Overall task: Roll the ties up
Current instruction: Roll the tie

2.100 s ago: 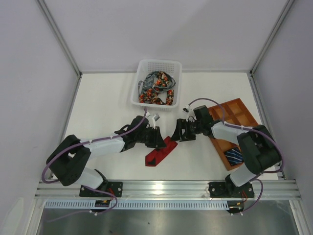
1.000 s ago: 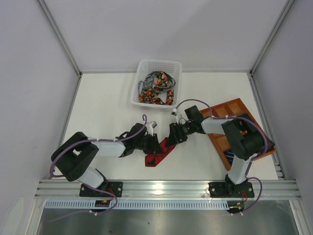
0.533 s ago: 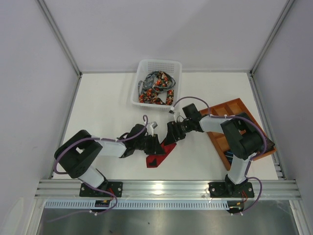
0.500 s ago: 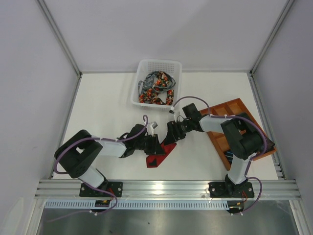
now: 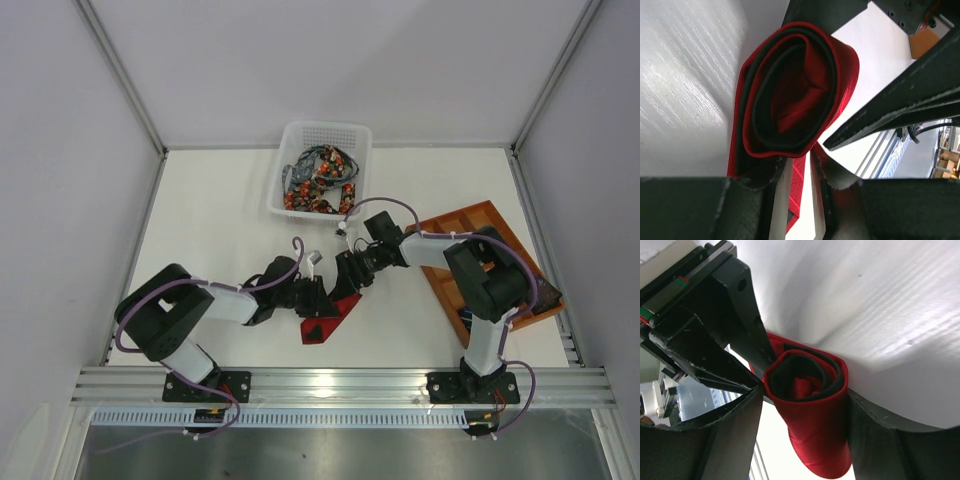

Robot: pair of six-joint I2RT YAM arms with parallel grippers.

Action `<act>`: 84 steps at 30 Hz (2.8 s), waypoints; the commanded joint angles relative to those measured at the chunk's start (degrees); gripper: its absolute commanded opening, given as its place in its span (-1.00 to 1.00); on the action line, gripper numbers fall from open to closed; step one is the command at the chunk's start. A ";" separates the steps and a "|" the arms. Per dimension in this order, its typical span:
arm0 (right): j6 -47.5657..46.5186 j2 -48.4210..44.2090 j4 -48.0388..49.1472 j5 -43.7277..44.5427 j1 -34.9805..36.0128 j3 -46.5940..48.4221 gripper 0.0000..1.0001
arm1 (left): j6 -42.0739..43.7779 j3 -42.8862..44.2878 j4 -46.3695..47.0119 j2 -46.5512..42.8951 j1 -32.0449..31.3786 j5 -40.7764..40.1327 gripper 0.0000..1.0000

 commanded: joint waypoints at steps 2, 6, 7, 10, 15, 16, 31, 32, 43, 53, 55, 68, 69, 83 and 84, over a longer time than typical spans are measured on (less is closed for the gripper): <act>-2.35 2.27 -2.48 -1.57 1.13 -0.10 0.31 | 0.73 -2.60 -1.30 1.00 -0.28 -0.97 -0.46; -2.27 2.80 -2.48 -3.51 1.30 -0.28 0.21 | 0.91 -3.13 -1.03 1.00 -0.19 -1.06 -0.46; -2.44 3.06 -2.74 -3.86 1.48 -0.11 0.15 | 1.08 -3.13 -1.03 1.00 -0.28 -1.15 -0.45; -1.74 2.97 -2.14 -3.43 1.57 -0.45 0.04 | 1.08 -3.30 -0.77 1.26 -0.10 -0.88 -0.45; -1.39 0.78 -1.25 -2.11 1.57 -1.33 -0.08 | 1.17 -3.39 -0.42 1.17 -0.10 0.08 -0.46; -1.39 0.52 -1.43 -1.85 1.57 -1.33 -0.08 | 1.17 -3.48 -0.16 1.00 -0.10 0.52 -0.46; 2.47 0.43 -0.82 2.11 0.16 -2.12 -0.10 | 2.58 -1.55 -14.73 -19.56 0.60 -3.95 -0.18; 3.87 -0.01 -0.38 2.81 0.16 -2.56 -0.05 | 3.10 -0.94 -15.88 -20.35 1.38 -5.18 -0.16; 13.81 -8.10 0.68 14.50 -2.29 -5.99 0.44 | 3.81 -1.01 -18.08 -21.59 3.94 -4.05 -0.34; 16.98 -12.84 -0.56 15.20 -4.59 -7.04 0.48 | -4.18 -6.73 -17.56 -24.67 -4.14 -8.62 -0.49; 17.33 -13.63 0.50 14.68 -4.59 -7.92 0.48 | -4.63 -7.17 -16.33 -22.75 -4.14 -8.53 -0.51; 18.30 -12.67 2.26 14.59 -4.41 -8.45 0.47 | -2.44 -2.69 -22.63 -7.62 -4.59 -11.95 -0.63; 18.30 -12.50 2.52 14.42 -4.50 -8.89 0.47 | -2.08 -2.25 -23.79 -7.53 -4.41 -12.83 -0.62; 22.25 -17.57 1.23 21.61 -4.23 -11.53 0.47 | 6.52 2.67 -35.67 -11.03 1.92 -19.17 -0.61; 22.69 -18.64 0.34 24.41 -4.23 -11.44 0.47 | 6.97 2.76 -35.49 -14.18 1.66 -18.12 -0.51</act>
